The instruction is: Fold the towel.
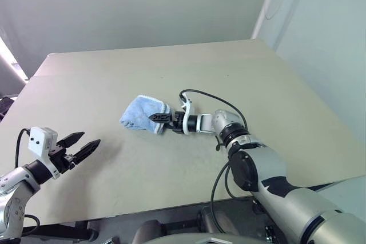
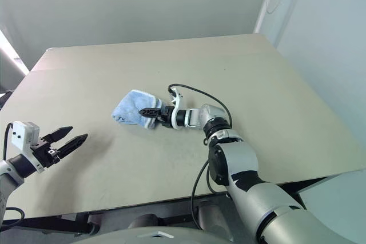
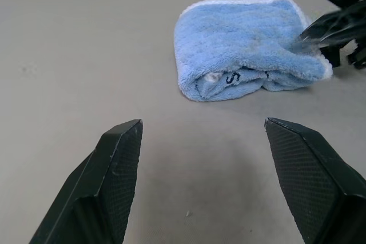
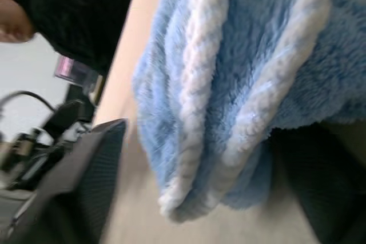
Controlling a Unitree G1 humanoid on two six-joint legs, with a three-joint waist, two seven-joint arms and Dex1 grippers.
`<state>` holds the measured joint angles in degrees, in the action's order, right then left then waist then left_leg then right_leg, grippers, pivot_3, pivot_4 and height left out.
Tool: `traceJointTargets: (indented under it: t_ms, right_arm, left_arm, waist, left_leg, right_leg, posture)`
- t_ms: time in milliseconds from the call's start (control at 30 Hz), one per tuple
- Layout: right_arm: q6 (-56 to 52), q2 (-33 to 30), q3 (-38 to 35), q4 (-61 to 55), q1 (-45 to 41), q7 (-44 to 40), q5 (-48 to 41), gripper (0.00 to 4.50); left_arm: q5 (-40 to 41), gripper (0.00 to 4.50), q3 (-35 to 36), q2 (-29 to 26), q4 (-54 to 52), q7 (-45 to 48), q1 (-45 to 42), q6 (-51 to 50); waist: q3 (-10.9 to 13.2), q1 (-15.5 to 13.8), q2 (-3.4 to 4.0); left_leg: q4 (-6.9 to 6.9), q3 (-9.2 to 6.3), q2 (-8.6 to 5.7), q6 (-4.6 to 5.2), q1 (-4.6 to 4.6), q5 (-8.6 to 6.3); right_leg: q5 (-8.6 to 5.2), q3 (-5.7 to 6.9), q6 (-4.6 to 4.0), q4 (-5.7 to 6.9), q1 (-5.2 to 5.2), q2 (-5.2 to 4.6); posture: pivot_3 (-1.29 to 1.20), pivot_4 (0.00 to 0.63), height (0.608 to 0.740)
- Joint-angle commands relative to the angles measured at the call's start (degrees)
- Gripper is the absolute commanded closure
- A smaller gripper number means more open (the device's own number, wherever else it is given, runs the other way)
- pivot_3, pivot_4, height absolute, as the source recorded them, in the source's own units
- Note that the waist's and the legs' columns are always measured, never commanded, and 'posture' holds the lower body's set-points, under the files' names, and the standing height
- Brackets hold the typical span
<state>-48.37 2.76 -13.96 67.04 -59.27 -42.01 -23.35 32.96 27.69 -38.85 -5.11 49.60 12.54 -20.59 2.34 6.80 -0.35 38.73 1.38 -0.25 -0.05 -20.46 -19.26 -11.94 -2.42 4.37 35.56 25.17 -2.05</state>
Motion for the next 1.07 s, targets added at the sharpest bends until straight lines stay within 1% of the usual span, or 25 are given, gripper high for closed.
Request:
traceJointTargets:
  t_ms: [33, 100, 133, 167, 233, 300, 333, 367, 433, 467, 533, 667, 800, 900, 1067]
  right_arm:
    - [-4.03, -2.5, -2.92, -2.99, -2.36, -0.08, -2.88, 0.05]
    - [-6.08, -4.19, -2.52, -6.03, -1.49, -1.51, -3.15, 0.05]
    - [-6.47, -5.33, -0.53, -10.08, 0.06, -3.42, -2.56, 0.05]
    - [-6.37, -6.42, 2.49, -15.47, 2.3, -5.4, -1.6, 0.05]
    - [-5.77, -9.81, 9.33, -30.64, 9.24, -9.63, -0.6, 0.05]
    - [1.07, -14.68, 16.22, -46.31, 17.92, -12.66, 2.37, 0.05]
    - [5.72, -17.13, 18.16, -52.51, 22.09, -14.27, 3.55, 0.05]
    - [8.9, -18.53, 18.52, -57.12, 25.34, -15.18, 3.42, 0.05]
    - [11.72, -21.83, 18.47, -62.92, 29.66, -18.38, 1.83, 0.05]
    - [12.96, -22.55, 18.17, -64.13, 30.84, -18.59, 1.54, 0.05]
    - [20.55, -22.89, 17.07, -64.24, 32.99, -16.46, 3.73, 0.05]
    - [28.87, -25.65, 18.46, -62.77, 36.64, -19.65, 5.33, 0.05]
    - [30.31, -26.85, 16.88, -55.71, 37.46, -23.04, 3.36, 0.05]
    - [33.81, -26.94, 17.35, -53.88, 37.53, -23.27, 4.7, 0.05]
    - [35.09, -26.31, 16.33, -52.63, 36.45, -22.75, 3.65, 0.05]
  left_arm:
    - [-0.19, 0.89, 0.15, -1.51, 0.32, 0.41, -1.95, -0.1]
    - [-0.45, 0.89, -0.04, -1.59, 1.03, 0.62, -2.65, 0.09]
    - [-0.44, 0.89, -0.17, -1.47, 1.07, 0.72, -2.89, 0.17]
    - [-0.39, 0.89, -0.25, -1.41, 1.1, 1.07, -2.92, 0.27]
    - [-0.67, 0.89, -0.45, -1.18, 1.09, 1.29, -2.85, 0.64]
    - [-1.49, 0.89, -0.58, -0.81, 1.72, 0.63, -3.28, 1.67]
    - [-2.03, 0.89, -0.76, -0.37, 1.98, -0.18, -3.6, 2.16]
    - [-2.43, 0.89, -0.89, -0.03, 2.3, -0.78, -3.87, 2.51]
    - [-2.92, 0.89, -1.72, 0.64, 2.09, -1.4, -3.78, 2.73]
    - [-3.05, 0.89, -1.95, 0.95, 1.97, -1.41, -3.66, 2.92]
    - [-3.41, 0.89, -2.56, 2.0, 1.15, -1.62, -2.92, 3.71]
    - [-3.58, 0.89, -3.43, 2.95, 0.81, -1.39, -1.92, 3.74]
    - [-4.46, 0.89, -4.34, 4.36, 0.87, -2.57, -2.15, 4.53]
    - [-4.4, 0.89, -3.97, 4.42, 1.1, -2.62, -1.89, 4.94]
    - [-4.81, 0.89, -4.19, 3.88, 1.92, -2.46, -3.13, 4.84]
  waist:
    - [0.0, -0.03, 0.0]
    - [0.01, 0.0, 0.01]
    - [0.02, 0.01, 0.04]
    - [0.03, 0.05, 0.05]
    - [-0.02, -0.18, -0.02]
    - [-0.02, -0.82, -0.02]
    - [-0.04, -1.36, -0.06]
    - [-0.02, -1.43, -0.03]
    - [0.02, -1.61, 0.03]
    - [0.01, -1.42, 0.02]
    - [-0.02, -1.25, -0.03]
    - [0.0, -1.64, -0.13]
    - [0.05, -2.77, -0.2]
    - [0.04, -2.91, -0.2]
    - [0.04, -2.93, -0.21]
  left_leg:
    - [0.0, 0.0, -0.01, 0.0, -0.01, 0.0]
    - [0.0, 0.0, -0.01, 0.0, -0.02, 0.0]
    - [0.0, 0.0, -0.01, 0.0, -0.02, 0.0]
    - [-0.02, 0.0, -0.01, 0.0, -0.03, 0.0]
    - [-0.1, 0.0, -0.01, 0.02, -0.03, 0.01]
    - [-0.22, 0.01, -0.02, 0.02, -0.02, 0.01]
    - [-0.31, 0.01, -0.04, 0.03, -0.03, 0.01]
    - [-0.44, 0.01, -0.05, 0.03, -0.02, 0.01]
    - [-0.5, 0.06, -0.07, 0.03, -0.02, 0.01]
    - [-0.51, 0.07, -0.07, 0.03, -0.01, 0.01]
    - [-0.49, 0.21, -0.04, 0.04, 0.12, 0.02]
    - [-0.49, 0.21, 0.04, 0.04, 0.61, 0.03]
    - [-0.48, 0.27, 0.05, 0.05, 1.04, 0.03]
    - [-0.43, 0.31, 0.04, 0.06, 1.05, 0.04]
    - [-0.43, 0.31, 0.05, 0.06, 1.04, 0.04]
  right_leg:
    - [0.0, 0.0, 0.0, -0.01, 0.0, -0.02]
    - [-0.01, 0.01, -0.01, -0.03, 0.01, -0.02]
    - [-0.01, 0.0, -0.01, -0.03, 0.01, -0.01]
    - [0.0, 0.0, 0.0, -0.04, 0.02, -0.01]
    - [0.0, 0.01, 0.02, -0.09, 0.03, 0.0]
    - [-0.01, 0.03, 0.06, -0.21, 0.02, 0.02]
    - [-0.02, 0.04, 0.08, -0.26, 0.05, 0.02]
    - [-0.04, 0.05, 0.12, -0.35, 0.05, 0.02]
    - [-0.07, 0.02, 0.15, -0.34, 0.11, 0.04]
    - [-0.07, 0.01, 0.15, -0.33, 0.11, 0.06]
    - [-0.06, -0.1, 0.15, -0.23, 0.09, 0.15]
    - [-0.08, -0.11, 0.1, -0.29, -0.38, 0.29]
    - [-0.19, -0.14, -0.07, -0.34, -0.8, 0.38]
    - [-0.19, -0.18, -0.07, -0.33, -0.81, 0.41]
    - [-0.18, -0.18, -0.04, -0.33, -0.81, 0.43]
  posture:
    - [0.0, 0.0, 0.74]
    - [0.0, 0.0, 0.74]
    - [0.0, 0.0, 0.74]
    - [0.0, 0.0, 0.74]
    - [0.0, 0.0, 0.74]
    - [0.0, 0.0, 0.74]
    - [0.0, 0.0, 0.74]
    - [0.0, 0.0, 0.74]
    - [0.0, 0.0, 0.74]
    - [0.0, 0.0, 0.74]
    - [0.0, 0.0, 0.74]
    - [0.0, 0.0, 0.74]
    - [0.0, 0.0, 0.74]
    - [0.0, 0.0, 0.74]
    - [0.0, 0.0, 0.74]
